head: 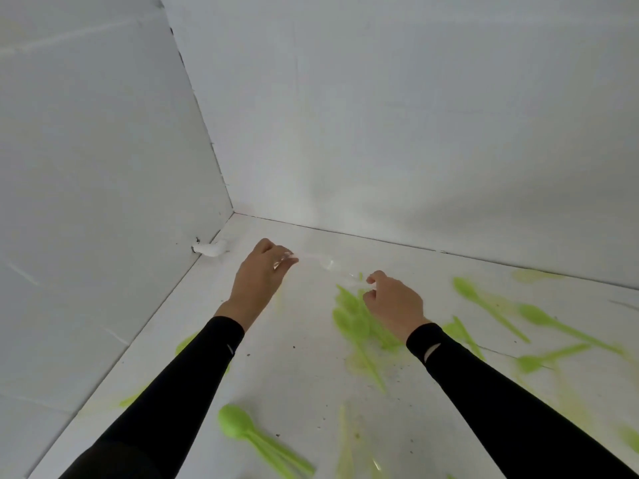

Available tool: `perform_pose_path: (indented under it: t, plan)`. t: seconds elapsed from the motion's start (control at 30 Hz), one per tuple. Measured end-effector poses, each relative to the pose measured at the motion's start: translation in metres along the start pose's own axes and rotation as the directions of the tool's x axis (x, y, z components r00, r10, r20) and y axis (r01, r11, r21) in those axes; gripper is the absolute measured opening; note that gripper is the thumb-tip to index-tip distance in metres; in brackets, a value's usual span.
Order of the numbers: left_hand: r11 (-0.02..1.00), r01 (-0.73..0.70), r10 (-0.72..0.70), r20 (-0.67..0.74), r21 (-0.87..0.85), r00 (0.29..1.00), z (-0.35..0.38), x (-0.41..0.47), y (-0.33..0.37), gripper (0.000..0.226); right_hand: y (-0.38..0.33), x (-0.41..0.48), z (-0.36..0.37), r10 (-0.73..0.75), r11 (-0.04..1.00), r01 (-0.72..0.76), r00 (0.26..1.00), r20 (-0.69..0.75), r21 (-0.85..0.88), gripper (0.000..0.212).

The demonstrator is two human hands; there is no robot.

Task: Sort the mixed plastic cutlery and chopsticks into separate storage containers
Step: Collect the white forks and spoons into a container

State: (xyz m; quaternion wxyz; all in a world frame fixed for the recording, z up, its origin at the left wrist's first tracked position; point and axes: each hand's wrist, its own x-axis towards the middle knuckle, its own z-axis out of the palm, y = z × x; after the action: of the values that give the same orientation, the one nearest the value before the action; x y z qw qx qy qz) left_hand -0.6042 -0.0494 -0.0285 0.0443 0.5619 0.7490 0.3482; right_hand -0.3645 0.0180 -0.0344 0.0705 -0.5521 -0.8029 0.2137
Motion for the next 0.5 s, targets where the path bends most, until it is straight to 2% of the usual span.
perform_pose_path:
  t: [0.07, 0.1, 0.17, 0.2, 0.23, 0.3, 0.37, 0.43, 0.5]
  plan:
    - [0.992, -0.119, 0.116, -0.058, -0.045, 0.991, 0.000, -0.002, 0.036, 0.010, 0.025, -0.013, -0.023, 0.092, 0.970, -0.106, 0.993, 0.072, 0.218, 0.010]
    - [0.981, -0.185, 0.182, -0.051, -0.064, 0.982, 0.004, -0.007, 0.058, 0.012, 0.040, -0.024, -0.037, 0.139, 0.898, -0.178, 0.982, 0.125, 0.402, 0.014]
    - [0.937, -0.342, 0.343, 0.007, -0.063, 0.939, 0.018, -0.022, 0.103, 0.015, 0.064, -0.051, -0.066, 0.159, 0.620, -0.345, 0.935, 0.318, 0.705, 0.028]
    - [0.899, -0.436, 0.437, 0.031, -0.043, 0.899, 0.027, -0.031, 0.125, 0.016, 0.074, -0.066, -0.081, 0.123, 0.518, -0.391, 0.914, 0.386, 0.761, 0.040]
    - [0.852, -0.523, 0.524, 0.057, -0.028, 0.850, 0.040, -0.043, 0.153, 0.015, 0.090, -0.084, -0.095, 0.081, 0.481, -0.401, 0.906, 0.416, 0.780, 0.050]
    - [0.772, -0.635, 0.634, 0.099, -0.025, 0.767, 0.065, -0.065, 0.203, 0.014, 0.117, -0.119, -0.118, 0.008, 0.478, -0.368, 0.910, 0.415, 0.797, 0.057]
    - [0.733, -0.677, 0.680, 0.105, -0.066, 0.726, 0.090, -0.085, 0.247, 0.012, 0.143, -0.153, -0.136, -0.016, 0.493, -0.292, 0.939, 0.344, 0.820, 0.052]
    - [0.713, -0.686, 0.699, 0.059, -0.146, 0.713, 0.117, -0.110, 0.298, 0.016, 0.180, -0.193, -0.158, 0.034, 0.511, -0.214, 0.973, 0.228, 0.832, 0.043]
    - [0.729, -0.621, 0.646, -0.009, -0.288, 0.763, 0.143, -0.135, 0.348, 0.034, 0.222, -0.231, -0.180, 0.111, 0.550, -0.162, 0.986, 0.121, 0.819, 0.037]
